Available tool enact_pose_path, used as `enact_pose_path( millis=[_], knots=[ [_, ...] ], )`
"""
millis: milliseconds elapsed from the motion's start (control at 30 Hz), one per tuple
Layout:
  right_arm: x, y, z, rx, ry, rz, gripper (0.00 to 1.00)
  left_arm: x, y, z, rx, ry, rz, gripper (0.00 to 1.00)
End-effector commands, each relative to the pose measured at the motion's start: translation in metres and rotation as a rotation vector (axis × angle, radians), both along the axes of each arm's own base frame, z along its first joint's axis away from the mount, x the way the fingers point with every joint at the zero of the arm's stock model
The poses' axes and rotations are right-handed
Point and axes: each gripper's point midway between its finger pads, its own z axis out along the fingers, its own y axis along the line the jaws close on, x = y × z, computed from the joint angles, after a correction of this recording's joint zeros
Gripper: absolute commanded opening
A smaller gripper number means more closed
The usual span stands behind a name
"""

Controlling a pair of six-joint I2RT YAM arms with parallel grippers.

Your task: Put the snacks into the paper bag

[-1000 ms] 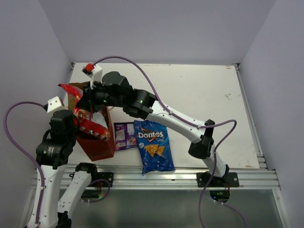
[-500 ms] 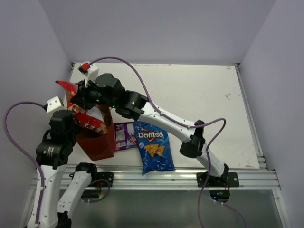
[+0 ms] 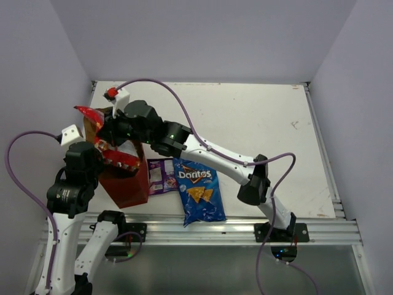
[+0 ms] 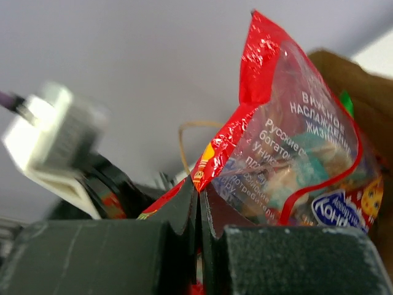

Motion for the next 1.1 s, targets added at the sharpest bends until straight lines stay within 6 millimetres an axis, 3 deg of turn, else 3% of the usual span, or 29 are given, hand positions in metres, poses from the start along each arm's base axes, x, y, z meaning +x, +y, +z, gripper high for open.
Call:
enact_pose_path(
  millis=[0, 33, 67, 133, 167, 233, 267, 333, 367, 433, 500, 533, 567, 600, 633, 700, 767, 800, 833, 867, 900, 933, 1000, 1033, 1067],
  knots=[
    [-0.022, -0.028, 0.056, 0.095, -0.068, 0.010, 0.00, 0.006, -0.008, 0.004, -0.016, -0.022, -0.044, 0.00],
    [-0.025, -0.032, 0.049, 0.072, -0.067, 0.009, 0.00, 0.006, -0.008, 0.004, -0.017, -0.024, -0.041, 0.00],
    [-0.028, -0.035, 0.025, 0.013, -0.059, 0.007, 0.00, 0.006, -0.008, 0.004, -0.017, -0.025, -0.041, 0.00],
    [-0.032, -0.052, 0.024, -0.019, -0.055, -0.010, 0.00, 0.007, -0.008, 0.004, -0.018, -0.024, -0.042, 0.00],
    [-0.034, -0.055, 0.006, -0.064, -0.036, -0.015, 0.00, 0.008, -0.008, 0.005, -0.019, -0.029, -0.043, 0.00],
    [-0.038, -0.068, 0.002, -0.090, -0.035, -0.021, 0.00, 0.010, -0.009, 0.008, -0.022, -0.036, -0.047, 0.00],
    [-0.040, -0.071, -0.011, -0.128, -0.042, -0.023, 0.00, 0.011, -0.010, 0.009, -0.023, -0.039, -0.049, 0.00],
    [-0.039, -0.078, -0.013, -0.150, -0.057, -0.049, 0.00, 0.014, -0.010, 0.015, -0.021, -0.052, -0.053, 0.00],
    [-0.037, -0.080, -0.010, -0.160, -0.078, -0.053, 0.15, 0.014, -0.010, 0.015, -0.020, -0.052, -0.055, 0.00],
    [-0.034, -0.082, 0.003, -0.171, -0.128, -0.056, 0.44, 0.017, -0.011, 0.016, -0.019, -0.051, -0.061, 0.00],
    [-0.032, -0.083, 0.019, -0.171, -0.160, -0.058, 0.60, 0.018, -0.012, 0.012, -0.020, -0.044, -0.062, 0.00],
    [-0.034, -0.089, 0.046, -0.152, -0.202, -0.046, 0.67, 0.019, -0.012, 0.011, -0.021, -0.040, -0.065, 0.00],
    [-0.034, -0.088, 0.053, -0.153, -0.217, -0.041, 0.76, 0.019, -0.013, 0.009, -0.024, -0.038, -0.067, 0.00],
    [-0.035, -0.091, 0.068, -0.137, -0.237, -0.044, 0.77, 0.019, -0.013, 0.007, -0.024, -0.033, -0.069, 0.00],
    [-0.037, -0.104, 0.101, -0.092, -0.275, -0.054, 0.80, 0.019, -0.013, 0.007, -0.024, -0.033, -0.068, 0.00],
    [-0.035, -0.127, 0.134, -0.046, -0.318, -0.110, 0.87, 0.021, -0.014, 0.004, -0.025, -0.028, -0.069, 0.00],
    [-0.025, -0.152, 0.144, -0.065, -0.344, -0.206, 0.93, 0.022, -0.014, 0.003, -0.024, -0.022, -0.069, 0.00],
    [-0.026, -0.177, 0.158, -0.052, -0.356, -0.244, 0.93, 0.023, -0.014, 0.002, -0.024, -0.021, -0.069, 0.00],
    [-0.020, -0.182, 0.125, -0.148, -0.344, -0.269, 0.94, 0.023, -0.014, 0.001, -0.024, -0.018, -0.069, 0.00],
    [-0.020, -0.190, 0.111, -0.192, -0.339, -0.281, 0.95, 0.023, -0.014, -0.001, -0.024, -0.011, -0.070, 0.00],
    [-0.018, -0.214, 0.111, -0.206, -0.335, -0.331, 0.96, 0.024, -0.014, -0.003, -0.025, -0.009, -0.069, 0.00],
    [-0.018, -0.214, 0.057, -0.329, -0.293, -0.321, 0.96, 0.024, -0.014, -0.004, -0.025, -0.004, -0.071, 0.00],
    [-0.021, -0.230, 0.015, -0.409, -0.244, -0.337, 0.97, 0.026, -0.016, -0.007, -0.026, 0.005, -0.077, 0.00],
    [-0.026, -0.243, -0.027, -0.482, -0.194, -0.337, 0.98, 0.026, -0.016, -0.007, -0.024, 0.006, -0.079, 0.00],
    [-0.028, -0.251, -0.045, -0.510, -0.170, -0.352, 0.98, 0.027, -0.016, -0.007, -0.022, 0.011, -0.081, 0.00]
  ],
)
